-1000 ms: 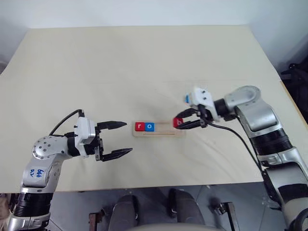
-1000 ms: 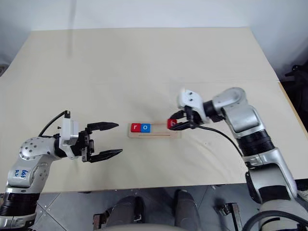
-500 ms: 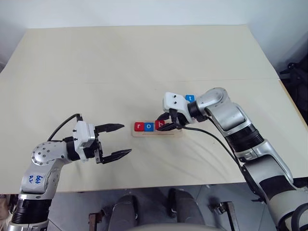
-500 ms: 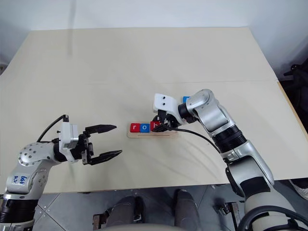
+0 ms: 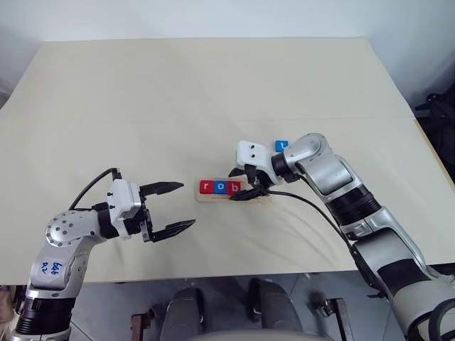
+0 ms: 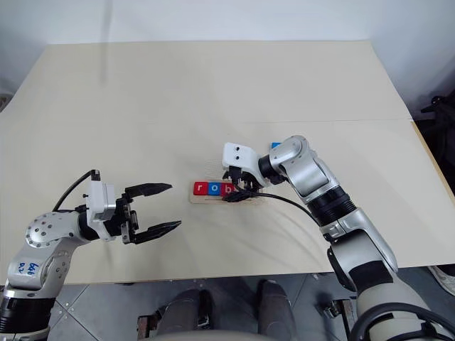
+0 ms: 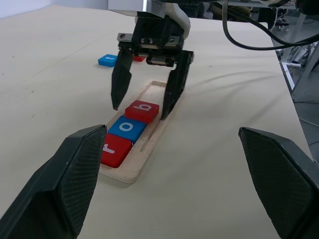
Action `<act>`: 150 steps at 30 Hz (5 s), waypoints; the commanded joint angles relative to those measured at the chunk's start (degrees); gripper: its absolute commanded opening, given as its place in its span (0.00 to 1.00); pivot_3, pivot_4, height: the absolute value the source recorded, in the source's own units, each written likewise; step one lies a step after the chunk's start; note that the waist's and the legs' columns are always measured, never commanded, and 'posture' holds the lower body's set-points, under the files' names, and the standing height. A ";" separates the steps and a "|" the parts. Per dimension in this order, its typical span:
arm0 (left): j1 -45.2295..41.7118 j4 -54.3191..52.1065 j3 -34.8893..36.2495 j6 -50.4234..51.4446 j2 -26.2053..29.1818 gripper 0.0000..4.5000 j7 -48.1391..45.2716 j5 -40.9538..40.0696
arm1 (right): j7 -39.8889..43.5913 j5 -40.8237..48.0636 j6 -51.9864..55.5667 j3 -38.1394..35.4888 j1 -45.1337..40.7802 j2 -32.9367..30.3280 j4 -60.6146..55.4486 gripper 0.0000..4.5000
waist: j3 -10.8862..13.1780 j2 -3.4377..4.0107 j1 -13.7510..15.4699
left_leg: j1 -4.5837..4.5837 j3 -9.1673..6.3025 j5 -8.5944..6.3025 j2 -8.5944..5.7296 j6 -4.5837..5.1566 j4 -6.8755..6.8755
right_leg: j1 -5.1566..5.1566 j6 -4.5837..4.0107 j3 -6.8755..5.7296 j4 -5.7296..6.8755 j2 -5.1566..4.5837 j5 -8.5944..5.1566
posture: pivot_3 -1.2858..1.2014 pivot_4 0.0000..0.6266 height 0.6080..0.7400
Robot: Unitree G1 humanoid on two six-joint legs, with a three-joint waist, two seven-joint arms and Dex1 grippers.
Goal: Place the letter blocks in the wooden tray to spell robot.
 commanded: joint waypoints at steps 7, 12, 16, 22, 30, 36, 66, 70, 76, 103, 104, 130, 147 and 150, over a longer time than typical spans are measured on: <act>-0.74 -1.34 0.82 -0.02 0.57 1.00 -0.24 -1.01 | 1.27 3.82 3.49 -5.96 3.43 -6.98 -9.50 0.85 | 0.00 -0.01 0.11 | 0.00 -0.01 0.00 0.00 0.00 0.00 | 0.01 0.00 0.00 -0.02 0.00 0.00 | 0.52 0.24 1.00; -1.65 -0.76 0.49 0.17 0.52 1.00 -0.47 -0.84 | -0.53 5.13 6.57 -7.16 5.66 -7.68 -13.36 0.48 | 0.00 0.00 -0.04 | 0.01 0.00 0.00 0.00 0.00 0.00 | -0.01 0.00 0.00 0.01 0.00 0.00 | 0.52 0.24 1.00; -2.06 -0.55 0.44 0.40 0.50 1.00 -0.64 -0.75 | -2.41 6.03 8.66 -6.79 5.92 -6.06 -16.11 0.18 | 0.00 0.00 0.05 | 0.01 0.00 0.00 0.00 0.00 -0.01 | 0.00 0.00 0.00 0.00 0.00 0.00 | 0.52 0.24 1.00; -2.31 -0.60 0.56 0.77 0.59 1.00 -0.59 -0.65 | -4.03 6.41 10.33 -4.70 5.91 -3.43 -18.06 0.01 | 0.00 0.00 0.09 | 0.00 0.00 0.00 0.00 0.00 -0.01 | 0.00 0.00 0.00 -0.01 0.00 0.00 | 0.52 0.24 1.00; -1.88 -1.57 0.77 1.23 0.44 1.00 0.14 -0.65 | -7.06 3.03 8.78 -0.12 5.69 -1.29 -14.77 0.01 | 0.00 -0.01 0.06 | 0.00 0.00 0.00 0.00 0.00 -0.01 | 0.00 0.00 0.00 -0.01 0.00 0.00 | 0.52 0.24 1.00; -1.40 -1.68 1.00 1.01 0.44 1.00 0.48 -0.65 | -6.99 2.18 7.77 0.38 5.34 -1.94 -13.36 0.01 | 0.00 -0.01 0.06 | 0.00 0.00 0.00 0.00 0.00 -0.01 | 0.00 0.00 0.00 -0.01 0.00 0.00 | 0.52 0.24 1.00; 0.37 0.64 1.34 -1.79 0.45 1.00 -0.90 -0.52 | -4.95 3.08 3.78 -5.32 6.76 -8.91 -7.51 0.01 | -0.01 -0.02 0.06 | 0.01 0.02 0.00 0.00 0.00 -0.03 | 0.00 0.00 0.00 -0.05 0.00 0.00 | 0.52 0.24 1.00; 0.36 0.22 1.42 -1.51 0.55 1.00 -0.59 -0.61 | -4.64 3.12 4.34 -4.93 6.82 -7.81 -8.52 0.01 | -0.01 -0.02 0.05 | 0.01 0.02 0.00 0.00 0.00 -0.03 | 0.00 0.00 0.00 -0.05 0.00 0.00 | 0.52 0.24 1.00; 0.51 -0.48 1.59 -1.04 0.62 1.00 0.13 -0.66 | -3.97 3.69 5.84 -4.04 7.03 -6.98 -10.80 0.01 | -0.01 -0.02 0.07 | 0.01 0.02 0.00 0.00 0.00 -0.03 | 0.01 0.00 0.00 -0.05 0.00 0.00 | 0.52 0.24 1.00; -3.15 9.38 -0.60 -6.26 -0.43 1.00 -4.68 0.23 | -6.83 15.35 1.21 -26.65 25.82 -15.01 -22.03 0.09 | -0.03 -0.05 1.66 | 0.00 -0.03 0.00 -0.02 0.01 -0.02 | 0.05 0.02 -0.04 -0.12 0.00 0.01 | 0.52 0.24 1.00; -3.63 10.09 -0.67 -6.41 -0.43 1.00 -5.01 0.31 | -7.99 16.24 0.93 -29.67 29.11 -15.57 -22.72 0.14 | -0.03 -0.06 1.74 | 0.01 -0.01 0.00 -0.02 0.01 -0.02 | 0.05 0.02 -0.03 -0.11 0.00 0.01 | 0.52 0.24 1.00; -11.50 13.15 -2.46 -4.35 -1.99 1.00 -3.22 1.32 | -30.90 17.93 6.82 -36.57 31.46 -13.61 -20.95 0.99 | -0.06 -0.07 1.42 | 0.40 0.12 0.00 -0.03 0.01 -0.05 | 0.23 -0.03 0.18 -0.08 0.02 0.01 | 0.52 0.24 1.00; -10.94 9.55 -3.31 -3.18 -2.97 1.00 0.04 2.36 | -43.45 12.49 24.61 -27.61 13.20 -7.27 -10.90 0.99 | -0.06 -0.06 1.43 | 0.15 0.09 0.00 -0.03 0.01 -0.04 | 0.06 -0.02 0.12 0.01 0.01 0.02 | 0.52 0.24 1.00; -10.84 9.03 -3.16 -2.76 -2.81 1.00 0.14 2.22 | -44.86 12.26 26.78 -27.76 13.08 -6.94 -11.40 0.99 | -0.06 -0.06 1.40 | 0.14 0.09 0.00 -0.03 0.01 -0.04 | 0.06 -0.01 0.12 0.00 0.01 0.02 | 0.52 0.24 1.00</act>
